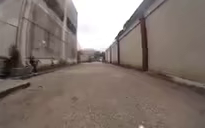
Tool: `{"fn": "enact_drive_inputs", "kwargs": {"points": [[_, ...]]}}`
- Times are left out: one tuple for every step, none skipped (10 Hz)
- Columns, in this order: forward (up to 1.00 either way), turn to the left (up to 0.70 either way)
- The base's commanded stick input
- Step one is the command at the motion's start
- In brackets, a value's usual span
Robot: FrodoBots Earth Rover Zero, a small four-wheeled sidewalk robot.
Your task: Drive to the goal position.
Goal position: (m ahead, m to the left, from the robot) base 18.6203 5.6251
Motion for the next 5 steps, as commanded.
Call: {"fn": "enact_drive_inputs", "kwargs": {"points": [[0.30,0.00],[0.30,0.00],[0.30,0.00],[0.30,0.00],[0.30,0.00]]}}
